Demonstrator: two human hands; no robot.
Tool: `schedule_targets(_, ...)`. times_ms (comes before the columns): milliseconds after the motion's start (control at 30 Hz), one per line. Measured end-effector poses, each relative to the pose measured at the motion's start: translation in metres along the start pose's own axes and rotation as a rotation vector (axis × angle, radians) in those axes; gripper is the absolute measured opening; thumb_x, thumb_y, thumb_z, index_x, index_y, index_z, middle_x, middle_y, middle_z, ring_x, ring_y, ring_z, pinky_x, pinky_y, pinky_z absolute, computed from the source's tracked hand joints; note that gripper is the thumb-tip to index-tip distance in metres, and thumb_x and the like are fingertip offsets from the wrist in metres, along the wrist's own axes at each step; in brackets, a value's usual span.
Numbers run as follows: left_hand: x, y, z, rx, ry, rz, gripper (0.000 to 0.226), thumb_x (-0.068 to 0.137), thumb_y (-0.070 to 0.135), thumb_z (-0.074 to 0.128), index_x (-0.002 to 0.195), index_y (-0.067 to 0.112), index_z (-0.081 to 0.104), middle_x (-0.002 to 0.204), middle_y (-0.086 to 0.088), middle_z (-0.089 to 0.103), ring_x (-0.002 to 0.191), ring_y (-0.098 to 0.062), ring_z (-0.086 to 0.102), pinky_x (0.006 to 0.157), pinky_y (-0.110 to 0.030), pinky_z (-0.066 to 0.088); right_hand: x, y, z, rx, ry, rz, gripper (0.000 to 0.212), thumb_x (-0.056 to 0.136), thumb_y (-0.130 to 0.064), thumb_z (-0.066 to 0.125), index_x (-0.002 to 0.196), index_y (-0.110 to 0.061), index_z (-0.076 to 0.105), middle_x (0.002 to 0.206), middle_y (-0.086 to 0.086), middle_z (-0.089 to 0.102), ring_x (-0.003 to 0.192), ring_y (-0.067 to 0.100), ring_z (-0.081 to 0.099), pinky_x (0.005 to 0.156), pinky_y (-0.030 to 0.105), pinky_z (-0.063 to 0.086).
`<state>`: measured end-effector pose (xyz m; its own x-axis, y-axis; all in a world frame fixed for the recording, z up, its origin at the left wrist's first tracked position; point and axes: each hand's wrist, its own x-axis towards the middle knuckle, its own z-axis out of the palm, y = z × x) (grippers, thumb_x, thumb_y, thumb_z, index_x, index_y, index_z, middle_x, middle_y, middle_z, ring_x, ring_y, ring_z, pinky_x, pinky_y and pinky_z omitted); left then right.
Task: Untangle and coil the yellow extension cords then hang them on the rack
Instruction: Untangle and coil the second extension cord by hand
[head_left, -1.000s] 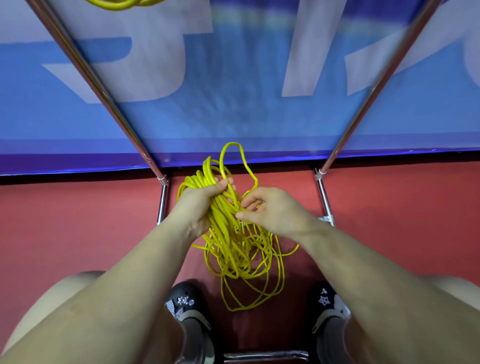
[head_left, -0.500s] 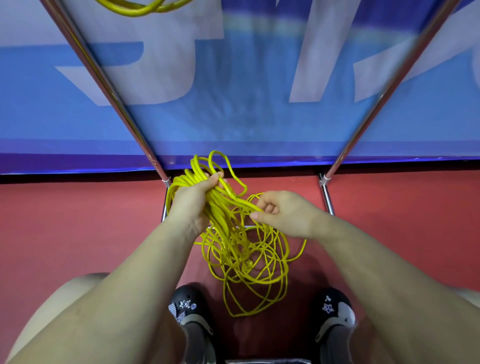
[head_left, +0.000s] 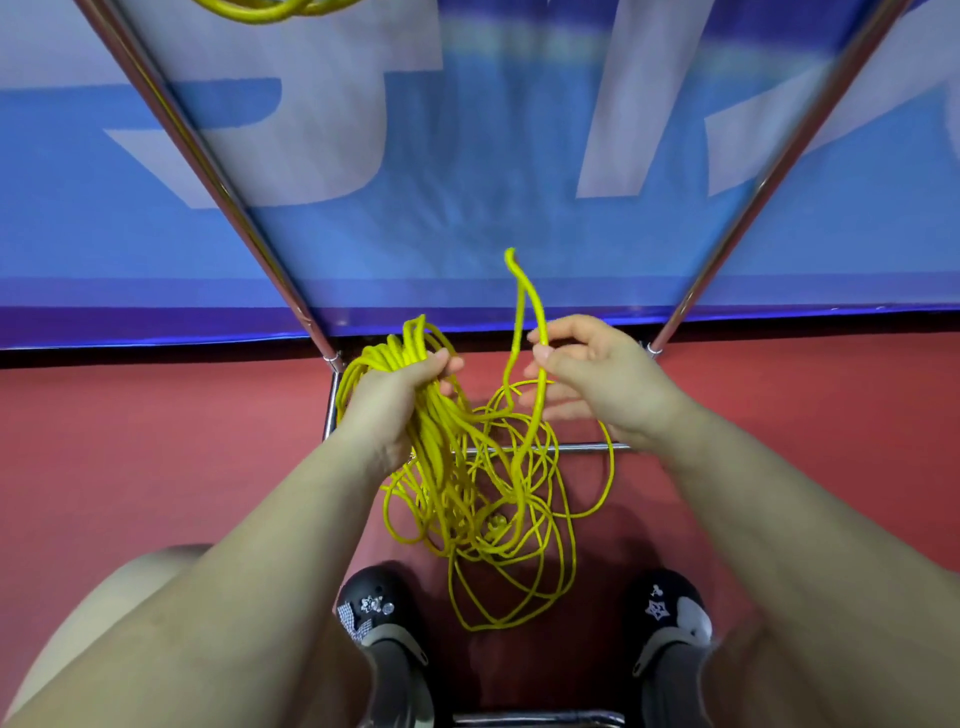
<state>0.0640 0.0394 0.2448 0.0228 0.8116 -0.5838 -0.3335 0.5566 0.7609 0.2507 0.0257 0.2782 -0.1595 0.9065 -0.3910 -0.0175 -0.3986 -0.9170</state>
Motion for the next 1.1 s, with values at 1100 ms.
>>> schedule_targets(1100,0.002,-0.013,0.016,-0.094,-0.119,-0.105,0.017,0.093,0.009,0.049,0.085,0.007,0.064,0.066,-0.002,0.069,0.061,-0.014,0.064,0.059,-0.03,0.056,0.002,0.039,0.02,-0.8,-0.012,-0.116,0.016,0.08,-0.017,0.071,0.094,-0.01,0.065,0.07,-0.01,0.054,0.07,0.011,0.054,0.074,0.028,0.047)
